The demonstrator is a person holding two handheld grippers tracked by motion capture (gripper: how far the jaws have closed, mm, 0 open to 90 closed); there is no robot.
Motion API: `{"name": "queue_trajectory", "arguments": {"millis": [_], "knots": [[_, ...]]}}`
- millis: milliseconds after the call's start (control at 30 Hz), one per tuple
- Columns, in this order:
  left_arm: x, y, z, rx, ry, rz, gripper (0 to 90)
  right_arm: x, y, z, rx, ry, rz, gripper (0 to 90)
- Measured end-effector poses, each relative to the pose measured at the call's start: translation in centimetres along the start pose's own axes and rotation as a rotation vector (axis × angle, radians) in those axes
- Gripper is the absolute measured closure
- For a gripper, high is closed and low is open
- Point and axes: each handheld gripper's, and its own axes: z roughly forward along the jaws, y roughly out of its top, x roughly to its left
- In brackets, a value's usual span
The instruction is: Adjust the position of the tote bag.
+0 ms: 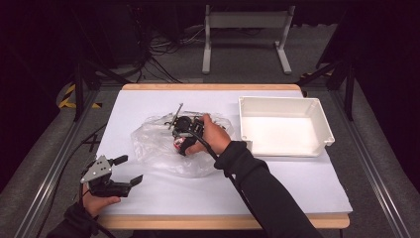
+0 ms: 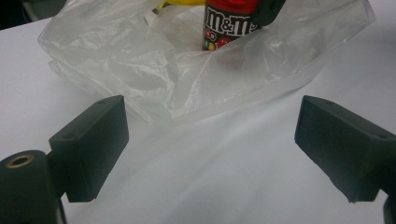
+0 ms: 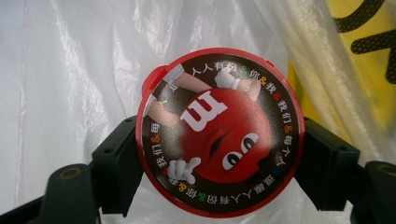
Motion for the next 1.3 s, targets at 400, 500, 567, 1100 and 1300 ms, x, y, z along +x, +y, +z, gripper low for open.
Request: {"name": "queue_trajectory", "arguments": {"millis": [400, 500, 567, 1100, 1300], "knots": [[0.2, -0.3, 0.5, 0.023, -0.003, -0.004, 10.1, 1.4, 0.3, -2.7, -0.046, -0.027, -0.045, 25.3], [0.2, -0.4, 0.6, 0.025, -0.008, -0.012, 10.1, 1.6, 0.3, -3.2, -0.062, -0.033, -0.050, 25.2], [0.3, -0.4, 0.7, 0.026, -0.008, -0.006, 10.1, 1.7, 0.3, -3.5, -0.061, -0.033, -0.054, 25.3], [0.4, -0.4, 0.7, 0.026, -0.017, -0.011, 10.4, 1.7, -0.8, -5.7, -0.048, -0.041, -0.072, 25.3], [0.4, -0.5, 0.7, 0.022, -0.019, -0.010, 10.4, 1.8, -1.2, -6.6, -0.042, -0.052, -0.082, 25.3]]}}
